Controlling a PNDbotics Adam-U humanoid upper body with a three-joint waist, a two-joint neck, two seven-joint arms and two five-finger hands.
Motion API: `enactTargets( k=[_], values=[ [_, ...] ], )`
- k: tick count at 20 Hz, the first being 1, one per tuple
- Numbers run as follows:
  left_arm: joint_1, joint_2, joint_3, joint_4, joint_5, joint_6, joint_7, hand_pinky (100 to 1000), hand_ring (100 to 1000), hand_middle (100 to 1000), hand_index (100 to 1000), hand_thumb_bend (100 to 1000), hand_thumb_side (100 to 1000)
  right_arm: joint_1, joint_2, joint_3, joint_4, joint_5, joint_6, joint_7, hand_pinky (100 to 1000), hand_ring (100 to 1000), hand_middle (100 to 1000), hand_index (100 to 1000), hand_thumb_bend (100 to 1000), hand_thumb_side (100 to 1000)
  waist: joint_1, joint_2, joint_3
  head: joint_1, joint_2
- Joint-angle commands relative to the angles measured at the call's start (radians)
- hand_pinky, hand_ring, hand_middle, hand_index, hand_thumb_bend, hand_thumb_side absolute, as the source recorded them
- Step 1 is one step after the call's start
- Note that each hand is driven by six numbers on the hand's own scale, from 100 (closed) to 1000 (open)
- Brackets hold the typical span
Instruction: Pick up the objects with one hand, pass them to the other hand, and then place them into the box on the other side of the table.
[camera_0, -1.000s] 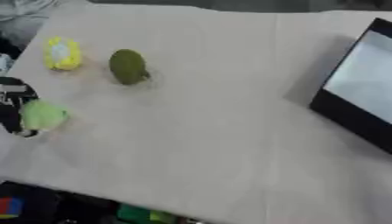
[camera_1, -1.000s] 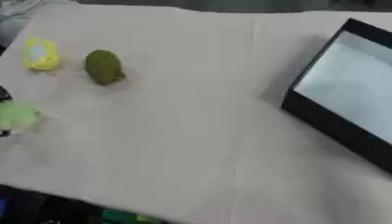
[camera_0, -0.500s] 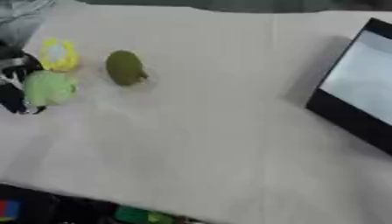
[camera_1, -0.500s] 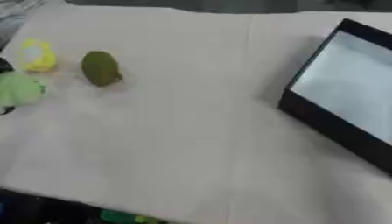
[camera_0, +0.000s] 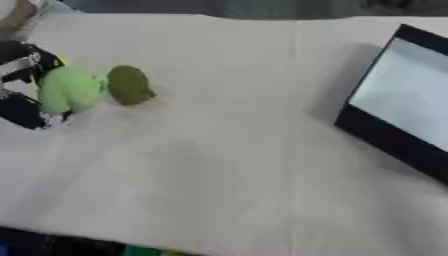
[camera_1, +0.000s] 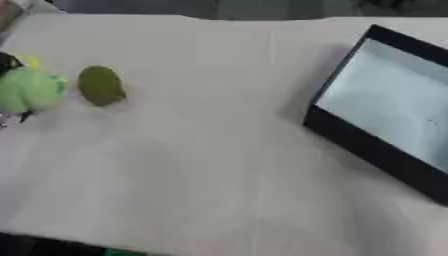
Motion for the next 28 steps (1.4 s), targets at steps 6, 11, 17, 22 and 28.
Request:
enactTargets(
  k=[6, 11, 17, 22, 28],
  values=[
    [-0.034, -0.107, -0.036, -0.058, 0.077, 0.055, 0.17, 687, 583, 462, 545, 100, 223, -0.076, -0.031, 0.066, -0.098, 0.151, 0.13, 0.046, 749, 800, 777, 701, 116, 361, -0.015, -0.02, -0.001, -0.017, -0.015],
    [-0.049, -0.164, -0.067, -0.059, 0.125, 0.056, 0.242, 664, 564, 448, 538, 100, 275, -0.152, -0.076, 0.16, -0.129, 0.339, 0.2, 0.252, 779, 825, 802, 743, 210, 272, -0.02, -0.024, -0.001, -0.033, -0.014],
    [-0.053, -0.201, -0.101, -0.06, 0.2, 0.026, 0.287, 649, 550, 436, 533, 100, 310, -0.237, -0.095, 0.226, -0.13, 0.562, 0.232, 0.492, 810, 842, 812, 764, 304, 226, -0.024, -0.028, -0.001, -0.04, -0.019],
    [-0.059, -0.237, -0.135, -0.06, 0.239, -0.004, 0.321, 643, 544, 432, 532, 100, 320, -0.315, -0.097, 0.28, -0.13, 0.74, 0.234, 0.704, 831, 847, 820, 779, 294, 209, -0.027, -0.033, -0.003, -0.041, -0.023],
    [-0.067, -0.285, -0.168, -0.056, 0.225, -0.026, 0.347, 638, 537, 428, 529, 100, 330, -0.405, -0.072, 0.323, -0.13, 0.866, 0.229, 0.902, 845, 849, 829, 794, 306, 204, -0.03, -0.038, -0.007, -0.047, -0.021]
  ],
)
